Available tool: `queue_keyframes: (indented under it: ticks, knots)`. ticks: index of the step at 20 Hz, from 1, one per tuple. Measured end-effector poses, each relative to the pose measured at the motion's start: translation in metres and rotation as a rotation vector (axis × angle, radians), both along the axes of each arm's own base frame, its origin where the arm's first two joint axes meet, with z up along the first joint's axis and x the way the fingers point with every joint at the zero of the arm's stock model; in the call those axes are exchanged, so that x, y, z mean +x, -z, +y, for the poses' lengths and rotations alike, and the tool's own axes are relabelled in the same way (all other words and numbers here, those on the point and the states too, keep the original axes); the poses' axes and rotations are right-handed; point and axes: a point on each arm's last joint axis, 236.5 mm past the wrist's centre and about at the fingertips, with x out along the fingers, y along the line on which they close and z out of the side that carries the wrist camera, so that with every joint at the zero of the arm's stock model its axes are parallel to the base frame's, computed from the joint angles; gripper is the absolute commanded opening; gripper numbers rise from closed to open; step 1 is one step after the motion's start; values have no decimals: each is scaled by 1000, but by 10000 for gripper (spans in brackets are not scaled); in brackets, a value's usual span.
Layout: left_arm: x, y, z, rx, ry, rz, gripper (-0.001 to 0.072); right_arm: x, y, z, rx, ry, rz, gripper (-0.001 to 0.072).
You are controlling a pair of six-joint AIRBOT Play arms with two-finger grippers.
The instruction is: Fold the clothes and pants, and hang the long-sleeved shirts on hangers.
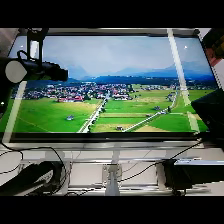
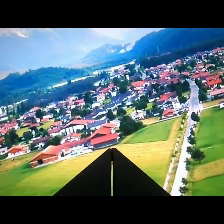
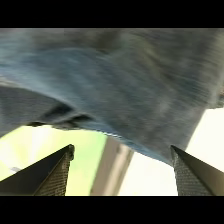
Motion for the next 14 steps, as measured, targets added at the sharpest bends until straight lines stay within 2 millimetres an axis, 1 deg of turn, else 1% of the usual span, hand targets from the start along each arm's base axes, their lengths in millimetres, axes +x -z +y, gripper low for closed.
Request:
queue_keyframes:
  ticks: [1, 2, 4, 5, 7, 8, 11, 13, 14]
  knots:
    - [0, 0, 0, 0, 0, 0, 38, 9, -7, -1, -17, -9, -35, 679]
    - [0, 0, 0, 0, 0, 0, 38, 19, -17, -3, -43, -22, -69, 643]
    - [0, 0, 0, 0, 0, 0, 38, 46, -43, -8, -119, -61, -147, 496]
    - [0, 0, 0, 0, 0, 0, 38, 60, -59, -9, -166, -84, -186, 372]
    - [0, 0, 0, 0, 0, 0, 38, 89, -96, -7, -268, -136, -269, 30]
    - [0, 0, 0, 0, 0, 0, 38, 105, -114, -2, -321, -165, -315, 27]
    - [0, 0, 0, 0, 0, 0, 38, 149, -167, 22, -466, -252, -456, 27]
    - [0, 0, 0, 0, 0, 0, 38, 176, -200, 47, -545, -324, -548, 27]
    - [0, 0, 0, 0, 0, 0, 38, 190, -214, 64, -580, -380, -587, 27]
